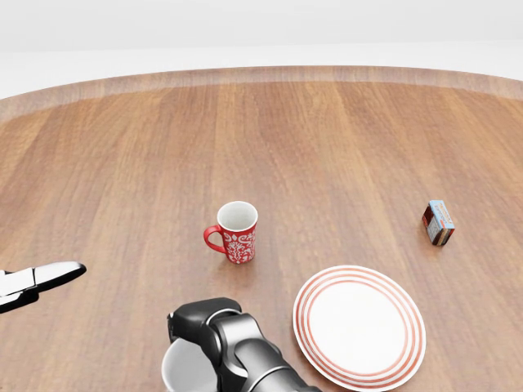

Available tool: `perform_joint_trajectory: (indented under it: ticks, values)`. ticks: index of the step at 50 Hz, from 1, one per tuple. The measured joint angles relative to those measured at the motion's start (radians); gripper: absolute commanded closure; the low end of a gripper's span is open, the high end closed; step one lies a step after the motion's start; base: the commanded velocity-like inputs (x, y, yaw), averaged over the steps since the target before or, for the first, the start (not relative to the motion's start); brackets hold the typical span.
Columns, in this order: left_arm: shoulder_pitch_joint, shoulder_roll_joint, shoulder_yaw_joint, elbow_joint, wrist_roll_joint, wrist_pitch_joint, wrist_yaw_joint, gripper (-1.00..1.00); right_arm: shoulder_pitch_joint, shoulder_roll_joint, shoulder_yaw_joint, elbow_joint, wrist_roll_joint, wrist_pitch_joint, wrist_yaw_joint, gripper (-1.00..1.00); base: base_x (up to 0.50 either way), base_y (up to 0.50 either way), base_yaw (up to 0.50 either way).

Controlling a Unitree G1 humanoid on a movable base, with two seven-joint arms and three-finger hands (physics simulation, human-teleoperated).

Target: Put the white mug on the plate.

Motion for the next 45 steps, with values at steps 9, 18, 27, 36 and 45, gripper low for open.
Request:
perform_joint_trajectory:
  ticks: [9,18,27,36,45]
  values:
    - [0.002,-0.001,0.001,-0.005,0.002,0.000,0.000,-1.00,-0.001,0.000,-0.001,0.004,-0.016,0.000,-0.017,1.00,0.00,0.00,0.00]
    - [0.001,-0.001,-0.001,0.001,0.004,0.000,0.000,-1.00,-0.067,-0.016,-0.027,-0.001,0.032,0.000,-0.034,1.00,0.00,0.00,0.00]
    - [-0.001,-0.001,-0.002,0.002,0.006,0.000,0.001,-1.00,-0.241,-0.115,-0.056,-0.023,0.123,0.000,0.023,1.00,0.00,0.00,0.00]
    - [-0.003,0.000,-0.002,0.002,0.008,0.000,0.002,-1.00,-0.401,-0.263,-0.066,-0.040,0.162,0.000,0.068,1.00,0.00,0.00,0.00]
    - [-0.003,0.000,-0.005,0.003,0.012,0.000,0.002,-1.00,-0.456,-0.411,-0.082,-0.050,0.169,0.000,0.084,1.00,0.00,0.00,0.00]
